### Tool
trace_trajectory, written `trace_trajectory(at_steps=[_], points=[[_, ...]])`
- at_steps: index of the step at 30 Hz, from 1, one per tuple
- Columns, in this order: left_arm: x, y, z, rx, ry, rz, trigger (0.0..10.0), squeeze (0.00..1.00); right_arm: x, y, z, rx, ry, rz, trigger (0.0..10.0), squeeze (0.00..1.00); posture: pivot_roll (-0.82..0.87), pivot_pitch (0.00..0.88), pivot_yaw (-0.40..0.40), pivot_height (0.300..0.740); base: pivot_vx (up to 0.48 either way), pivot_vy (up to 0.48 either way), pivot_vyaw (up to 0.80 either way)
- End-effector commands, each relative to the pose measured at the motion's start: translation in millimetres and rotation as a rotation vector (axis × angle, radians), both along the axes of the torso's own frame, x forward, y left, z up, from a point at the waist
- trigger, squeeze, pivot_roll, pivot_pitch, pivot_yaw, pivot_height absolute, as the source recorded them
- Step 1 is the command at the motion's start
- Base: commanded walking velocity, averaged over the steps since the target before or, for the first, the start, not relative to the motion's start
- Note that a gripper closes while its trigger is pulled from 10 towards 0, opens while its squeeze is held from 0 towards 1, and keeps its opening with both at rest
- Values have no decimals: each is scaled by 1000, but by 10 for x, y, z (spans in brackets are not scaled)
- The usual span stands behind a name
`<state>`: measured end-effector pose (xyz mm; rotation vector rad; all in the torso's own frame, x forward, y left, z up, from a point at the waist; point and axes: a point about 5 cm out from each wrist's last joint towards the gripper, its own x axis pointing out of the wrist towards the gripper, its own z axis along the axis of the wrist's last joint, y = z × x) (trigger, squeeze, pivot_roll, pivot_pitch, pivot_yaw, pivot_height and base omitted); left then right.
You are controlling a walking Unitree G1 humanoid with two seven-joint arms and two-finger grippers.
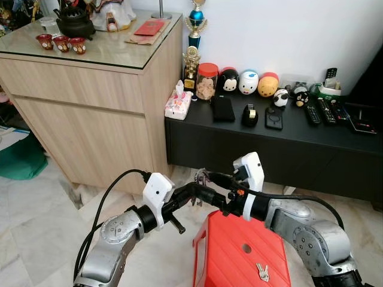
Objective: Hang keys on a hook
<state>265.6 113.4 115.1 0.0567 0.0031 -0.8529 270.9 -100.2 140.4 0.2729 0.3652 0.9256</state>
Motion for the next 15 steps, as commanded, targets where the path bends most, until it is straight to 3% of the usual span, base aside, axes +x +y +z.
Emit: trace_trajectory(at_steps=[1,2,3,4,5,6,7,8,9,11,15], points=[[-25,-3,-1,-10,10,-3,0,0,54,-42,105,18,-54,-28,10000,0,5,44,-66,740,0,0,0],[-25,-3,-1,-11,10,-2,0,0,54,-42,105,19,-54,-28,10000,0,5,44,-66,740,0,0,0],[-24,-3,0,-11,10,-1,0,0,57,-40,115,40,-55,-31,10000,886,6,45,-66,740,0,0,0],[-24,-3,0,-11,10,-1,0,0,57,-40,115,40,-55,-31,10000,886,6,45,-66,740,0,0,0],[-24,-3,-1,-10,10,0,0,0,58,-36,137,62,-68,-31,10000,1000,6,45,-66,740,0,0,0],[-24,-3,-1,-9,10,1,0,0,62,-39,149,68,-77,-36,10000,1000,6,45,-65,740,0,0,0],[-23,-2,-4,-7,9,1,0,0,82,-54,177,77,-106,-59,10000,667,5,45,-65,740,0,0,0],[-22,-1,-4,-7,9,2,0,0,86,-58,182,79,-113,-65,10000,667,5,45,-65,740,0,0,0],[-21,0,-7,-5,9,3,0,0,118,-87,203,86,-132,-103,10000,0,5,45,-65,740,0,0,0],[-13,9,-12,-1,7,15,0,0,219,-192,273,129,-172,-221,10000,0,5,45,-65,740,0,0,0],[-6,20,-16,0,6,25,0,0,306,-313,332,171,-202,-333,10000,0,4,45,-64,740,0,0,0]])
